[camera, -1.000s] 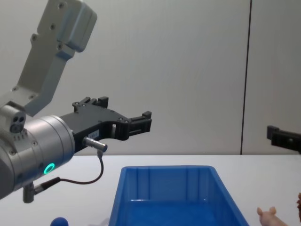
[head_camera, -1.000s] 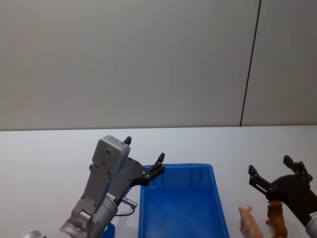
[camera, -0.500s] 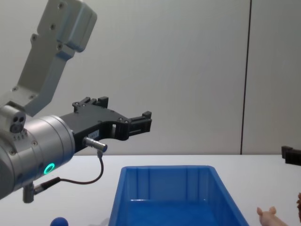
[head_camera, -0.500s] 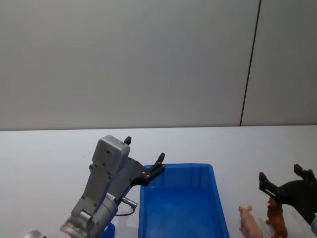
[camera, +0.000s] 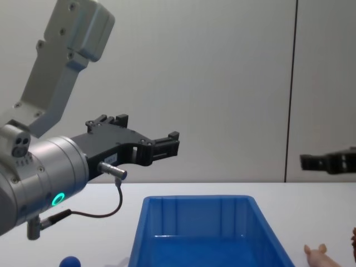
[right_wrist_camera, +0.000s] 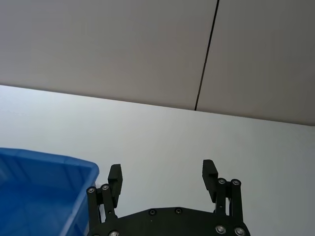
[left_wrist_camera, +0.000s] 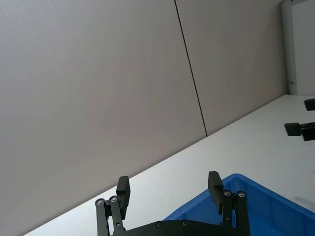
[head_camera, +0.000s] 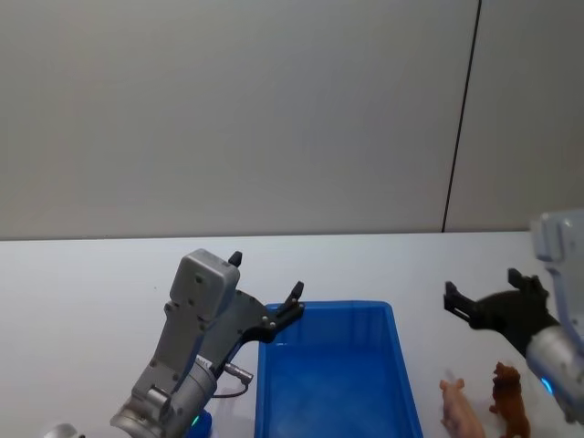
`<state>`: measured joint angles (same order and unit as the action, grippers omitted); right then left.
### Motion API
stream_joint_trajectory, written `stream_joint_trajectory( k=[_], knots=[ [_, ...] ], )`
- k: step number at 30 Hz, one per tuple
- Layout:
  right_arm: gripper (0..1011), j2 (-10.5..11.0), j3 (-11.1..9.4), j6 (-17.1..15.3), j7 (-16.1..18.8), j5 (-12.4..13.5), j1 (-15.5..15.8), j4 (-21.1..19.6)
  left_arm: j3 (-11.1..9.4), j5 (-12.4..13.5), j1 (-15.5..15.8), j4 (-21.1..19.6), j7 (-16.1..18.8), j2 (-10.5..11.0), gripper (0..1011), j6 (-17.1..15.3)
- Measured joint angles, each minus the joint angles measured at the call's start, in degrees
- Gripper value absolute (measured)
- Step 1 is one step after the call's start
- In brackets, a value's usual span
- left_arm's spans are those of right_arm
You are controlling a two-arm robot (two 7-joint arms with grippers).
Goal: Pick up the two dolls from the table and place them into the box.
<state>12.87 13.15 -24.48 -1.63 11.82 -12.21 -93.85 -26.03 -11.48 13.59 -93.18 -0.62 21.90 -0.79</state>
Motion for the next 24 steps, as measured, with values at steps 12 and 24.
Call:
stream_joint_trajectory(
  k=[12,24],
  knots=[
    [1001,-3.8,1.0,-4.0,0.0,-3.2,-6.8,4.1,0.0,0.0,0.0,0.0,0.0,0.0,1001,0.0],
    [1001,-5.6,1.0,-2.4,1.4,-6.1,-11.6,8.0,0.0,0.0,0.0,0.0,0.0,0.0,1001,0.0]
  ],
)
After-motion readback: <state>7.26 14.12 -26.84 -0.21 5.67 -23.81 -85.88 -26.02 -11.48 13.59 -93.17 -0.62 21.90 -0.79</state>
